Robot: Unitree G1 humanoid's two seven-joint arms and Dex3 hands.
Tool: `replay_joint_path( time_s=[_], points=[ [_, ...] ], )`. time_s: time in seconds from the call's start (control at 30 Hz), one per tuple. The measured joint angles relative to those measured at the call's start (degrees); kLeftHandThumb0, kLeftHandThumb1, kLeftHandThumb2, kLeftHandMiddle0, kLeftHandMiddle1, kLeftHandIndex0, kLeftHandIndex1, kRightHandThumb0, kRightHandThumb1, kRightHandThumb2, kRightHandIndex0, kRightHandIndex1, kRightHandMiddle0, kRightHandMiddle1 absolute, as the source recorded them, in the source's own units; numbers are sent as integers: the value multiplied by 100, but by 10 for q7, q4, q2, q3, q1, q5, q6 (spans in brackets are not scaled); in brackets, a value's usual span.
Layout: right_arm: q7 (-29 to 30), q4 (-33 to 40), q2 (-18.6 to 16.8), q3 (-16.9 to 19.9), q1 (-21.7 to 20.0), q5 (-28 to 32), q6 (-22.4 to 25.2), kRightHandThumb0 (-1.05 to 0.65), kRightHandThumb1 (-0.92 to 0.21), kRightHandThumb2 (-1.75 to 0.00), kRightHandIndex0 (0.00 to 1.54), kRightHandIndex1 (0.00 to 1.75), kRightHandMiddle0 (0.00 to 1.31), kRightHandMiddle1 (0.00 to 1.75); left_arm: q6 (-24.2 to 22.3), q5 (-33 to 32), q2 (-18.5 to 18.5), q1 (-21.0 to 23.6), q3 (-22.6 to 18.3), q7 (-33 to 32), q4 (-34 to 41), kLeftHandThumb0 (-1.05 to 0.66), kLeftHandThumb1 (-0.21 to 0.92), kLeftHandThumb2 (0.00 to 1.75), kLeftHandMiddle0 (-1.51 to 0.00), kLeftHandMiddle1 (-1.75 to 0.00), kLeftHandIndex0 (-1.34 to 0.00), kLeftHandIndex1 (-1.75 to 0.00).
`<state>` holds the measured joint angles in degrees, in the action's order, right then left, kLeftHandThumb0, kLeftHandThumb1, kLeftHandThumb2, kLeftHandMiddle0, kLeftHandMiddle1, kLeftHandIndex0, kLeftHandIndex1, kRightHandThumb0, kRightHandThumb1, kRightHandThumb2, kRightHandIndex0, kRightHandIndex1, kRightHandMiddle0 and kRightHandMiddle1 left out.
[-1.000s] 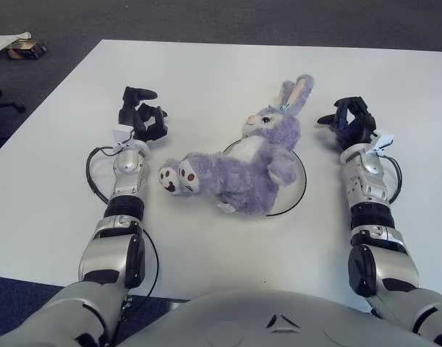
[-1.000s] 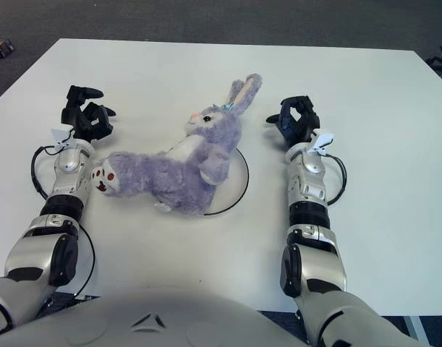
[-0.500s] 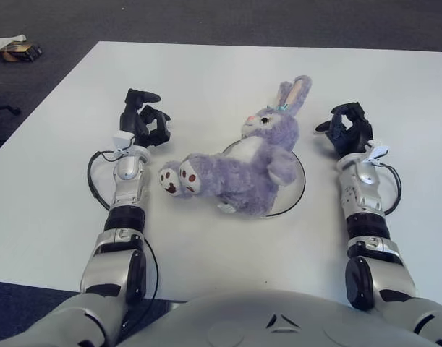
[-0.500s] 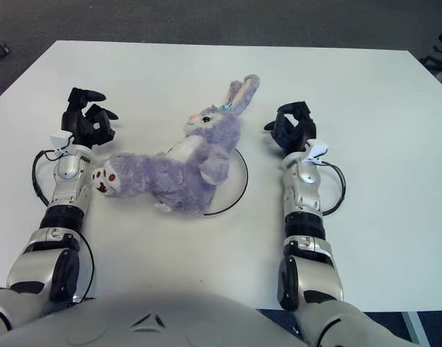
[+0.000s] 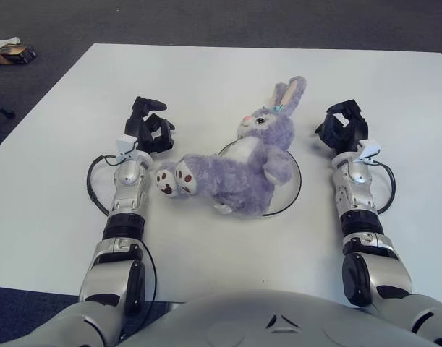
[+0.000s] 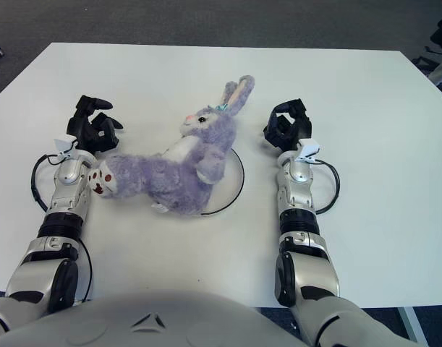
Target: Put the doll into the plate.
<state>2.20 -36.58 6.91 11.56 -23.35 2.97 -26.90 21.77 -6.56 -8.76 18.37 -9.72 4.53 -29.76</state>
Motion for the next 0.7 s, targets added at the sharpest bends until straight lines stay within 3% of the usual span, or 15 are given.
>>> replay_joint_path(
  time_s=[0.13,0.3,0.5,0.7],
  points=[
    [39,1,10,-24,0,-61,-84,-43,-49,-110,92,175,48,175,-1,0,-1,1,-1,1,1,-1,29,136,-55,-174,-48,-175],
    [91,-19,27,-48,-6,-126,-173,-43,-48,-111,96,175,48,175,2,1,-1,0,-1,1,0,-1,31,133,-51,-175,-49,-175],
    [119,-61,39,-60,-25,-151,-209,-43,-48,-112,102,175,49,175,6,3,1,-1,-1,1,-1,-1,32,132,-50,-175,-48,-175],
    [89,-104,47,-58,-40,-122,-223,-43,-47,-112,105,175,49,175,10,4,0,-2,-2,1,-1,-1,33,132,-49,-175,-48,-175]
  ],
)
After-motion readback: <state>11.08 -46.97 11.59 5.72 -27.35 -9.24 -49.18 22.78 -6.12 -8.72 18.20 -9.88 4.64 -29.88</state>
